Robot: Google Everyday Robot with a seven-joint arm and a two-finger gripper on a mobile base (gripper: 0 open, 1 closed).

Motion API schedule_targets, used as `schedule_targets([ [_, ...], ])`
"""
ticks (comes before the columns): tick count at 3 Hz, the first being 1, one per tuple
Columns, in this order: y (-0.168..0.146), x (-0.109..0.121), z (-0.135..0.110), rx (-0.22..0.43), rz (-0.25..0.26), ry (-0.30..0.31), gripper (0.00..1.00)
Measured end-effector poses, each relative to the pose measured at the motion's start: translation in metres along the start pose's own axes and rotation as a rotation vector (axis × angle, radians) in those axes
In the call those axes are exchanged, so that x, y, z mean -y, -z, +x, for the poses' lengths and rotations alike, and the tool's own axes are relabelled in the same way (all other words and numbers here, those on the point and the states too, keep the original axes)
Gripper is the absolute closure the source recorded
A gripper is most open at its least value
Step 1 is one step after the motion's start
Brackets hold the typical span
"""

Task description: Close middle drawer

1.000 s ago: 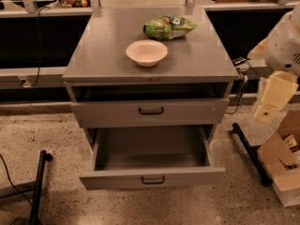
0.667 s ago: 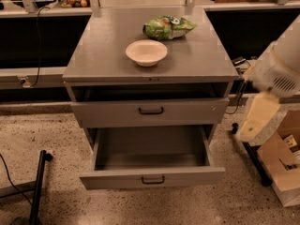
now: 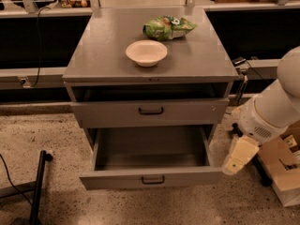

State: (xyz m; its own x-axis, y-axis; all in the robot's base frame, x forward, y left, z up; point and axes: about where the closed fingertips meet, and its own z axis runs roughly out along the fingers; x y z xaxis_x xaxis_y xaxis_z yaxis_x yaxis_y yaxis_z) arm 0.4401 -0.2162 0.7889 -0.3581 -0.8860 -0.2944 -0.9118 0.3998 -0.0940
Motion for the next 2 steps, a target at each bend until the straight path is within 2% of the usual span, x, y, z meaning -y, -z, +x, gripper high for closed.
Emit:
schedule_targets([
  [1,-0.02,-0.002,-0.016,0.001,-0.017,0.028,0.0],
  [2,-0.072,-0.034,-0.022,0.073,-0.087,0.067,0.0],
])
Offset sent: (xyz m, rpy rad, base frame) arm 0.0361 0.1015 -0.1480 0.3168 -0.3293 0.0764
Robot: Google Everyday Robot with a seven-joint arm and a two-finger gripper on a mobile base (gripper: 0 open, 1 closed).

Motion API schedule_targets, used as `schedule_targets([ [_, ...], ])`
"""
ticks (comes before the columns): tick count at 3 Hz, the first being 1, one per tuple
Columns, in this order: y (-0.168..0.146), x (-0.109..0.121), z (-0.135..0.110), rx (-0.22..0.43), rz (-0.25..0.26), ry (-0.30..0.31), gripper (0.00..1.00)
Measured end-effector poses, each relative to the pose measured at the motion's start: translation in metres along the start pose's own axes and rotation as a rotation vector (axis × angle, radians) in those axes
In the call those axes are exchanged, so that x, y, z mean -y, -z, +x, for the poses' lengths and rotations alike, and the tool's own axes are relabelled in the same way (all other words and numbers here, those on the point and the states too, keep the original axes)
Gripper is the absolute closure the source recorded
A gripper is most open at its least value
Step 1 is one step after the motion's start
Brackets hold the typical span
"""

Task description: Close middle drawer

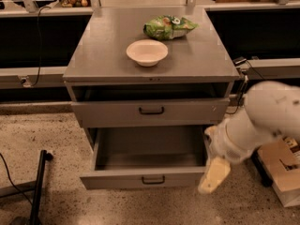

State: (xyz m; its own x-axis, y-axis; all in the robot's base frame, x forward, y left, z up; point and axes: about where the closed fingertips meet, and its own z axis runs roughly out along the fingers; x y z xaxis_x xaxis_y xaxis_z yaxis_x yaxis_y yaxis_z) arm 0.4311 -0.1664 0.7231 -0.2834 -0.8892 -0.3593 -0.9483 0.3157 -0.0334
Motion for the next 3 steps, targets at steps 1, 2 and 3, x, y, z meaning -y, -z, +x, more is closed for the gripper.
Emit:
schedule_targets([
  [1,-0.062,-0.026,0.001,0.192,-0.033,0.012,0.0],
  [2,-0.074,-0.013,0.003,0.262,0.03,0.044,0.0],
  [3,-0.102,-0.012,0.013,0.207,-0.029,0.07,0.0],
])
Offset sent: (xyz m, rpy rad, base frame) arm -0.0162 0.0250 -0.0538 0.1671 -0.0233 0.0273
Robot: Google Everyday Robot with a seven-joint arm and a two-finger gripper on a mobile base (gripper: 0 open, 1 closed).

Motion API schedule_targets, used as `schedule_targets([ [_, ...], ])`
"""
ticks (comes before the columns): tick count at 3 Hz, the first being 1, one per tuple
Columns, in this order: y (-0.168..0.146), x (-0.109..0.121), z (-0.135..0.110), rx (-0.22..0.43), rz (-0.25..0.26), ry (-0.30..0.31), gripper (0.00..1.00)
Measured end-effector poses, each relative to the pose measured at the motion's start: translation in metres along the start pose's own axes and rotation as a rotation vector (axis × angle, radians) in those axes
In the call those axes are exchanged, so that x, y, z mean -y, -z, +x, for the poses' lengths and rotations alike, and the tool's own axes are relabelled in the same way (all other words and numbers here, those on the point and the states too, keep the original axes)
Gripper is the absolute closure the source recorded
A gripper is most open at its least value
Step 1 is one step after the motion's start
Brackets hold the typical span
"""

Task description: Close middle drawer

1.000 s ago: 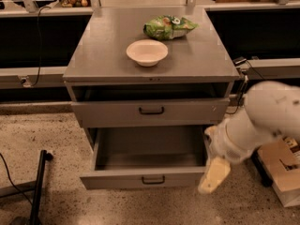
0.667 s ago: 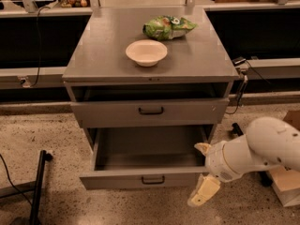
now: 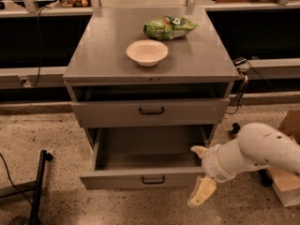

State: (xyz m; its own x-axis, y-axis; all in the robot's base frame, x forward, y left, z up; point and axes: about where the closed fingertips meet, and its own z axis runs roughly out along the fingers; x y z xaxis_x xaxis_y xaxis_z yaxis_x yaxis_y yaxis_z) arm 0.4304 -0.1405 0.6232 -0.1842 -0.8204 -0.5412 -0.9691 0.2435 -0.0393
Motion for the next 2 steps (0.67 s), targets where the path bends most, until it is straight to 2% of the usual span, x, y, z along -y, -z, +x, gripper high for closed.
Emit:
schedule_targets([
  [1,-0.063,-0.005,0.04,0.031,-0.086,0.012,0.0],
  [2,-0.078,-0.014,0.045,0.046,-0.119,0.001,0.0],
])
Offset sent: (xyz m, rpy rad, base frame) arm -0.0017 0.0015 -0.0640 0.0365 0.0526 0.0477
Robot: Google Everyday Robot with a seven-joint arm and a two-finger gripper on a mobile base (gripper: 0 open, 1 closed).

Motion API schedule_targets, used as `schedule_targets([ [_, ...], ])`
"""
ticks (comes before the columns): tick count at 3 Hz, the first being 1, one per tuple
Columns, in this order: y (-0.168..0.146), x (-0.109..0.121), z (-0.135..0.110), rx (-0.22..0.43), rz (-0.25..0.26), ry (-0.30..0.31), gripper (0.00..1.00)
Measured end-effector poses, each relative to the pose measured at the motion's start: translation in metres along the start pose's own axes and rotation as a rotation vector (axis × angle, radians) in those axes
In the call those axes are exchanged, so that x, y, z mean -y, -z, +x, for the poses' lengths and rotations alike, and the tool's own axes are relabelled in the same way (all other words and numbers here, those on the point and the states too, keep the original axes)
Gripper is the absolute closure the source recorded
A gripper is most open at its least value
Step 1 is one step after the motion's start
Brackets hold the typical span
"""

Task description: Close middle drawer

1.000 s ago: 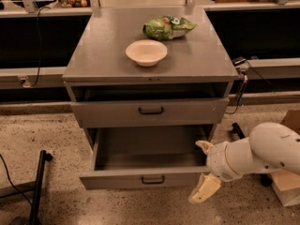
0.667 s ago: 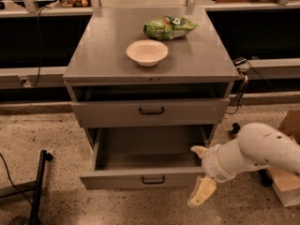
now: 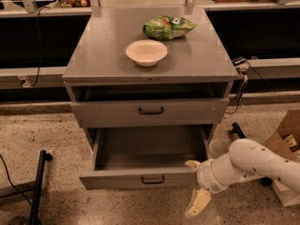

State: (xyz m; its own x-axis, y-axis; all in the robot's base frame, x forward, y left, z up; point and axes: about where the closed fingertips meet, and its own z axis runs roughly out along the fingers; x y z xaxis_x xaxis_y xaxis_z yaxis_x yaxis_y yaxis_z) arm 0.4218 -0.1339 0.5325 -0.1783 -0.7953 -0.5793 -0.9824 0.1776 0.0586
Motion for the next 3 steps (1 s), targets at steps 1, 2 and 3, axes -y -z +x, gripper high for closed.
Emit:
schedule_targets([
  [1,0.001,0.0,-0.001,-0.002,0.001,0.002,0.0],
  [2,-0.021,0.002,0.015,0.036,0.033,0.022,0.19],
  [3,-0.041,-0.001,0.021,0.087,0.061,0.099,0.41],
])
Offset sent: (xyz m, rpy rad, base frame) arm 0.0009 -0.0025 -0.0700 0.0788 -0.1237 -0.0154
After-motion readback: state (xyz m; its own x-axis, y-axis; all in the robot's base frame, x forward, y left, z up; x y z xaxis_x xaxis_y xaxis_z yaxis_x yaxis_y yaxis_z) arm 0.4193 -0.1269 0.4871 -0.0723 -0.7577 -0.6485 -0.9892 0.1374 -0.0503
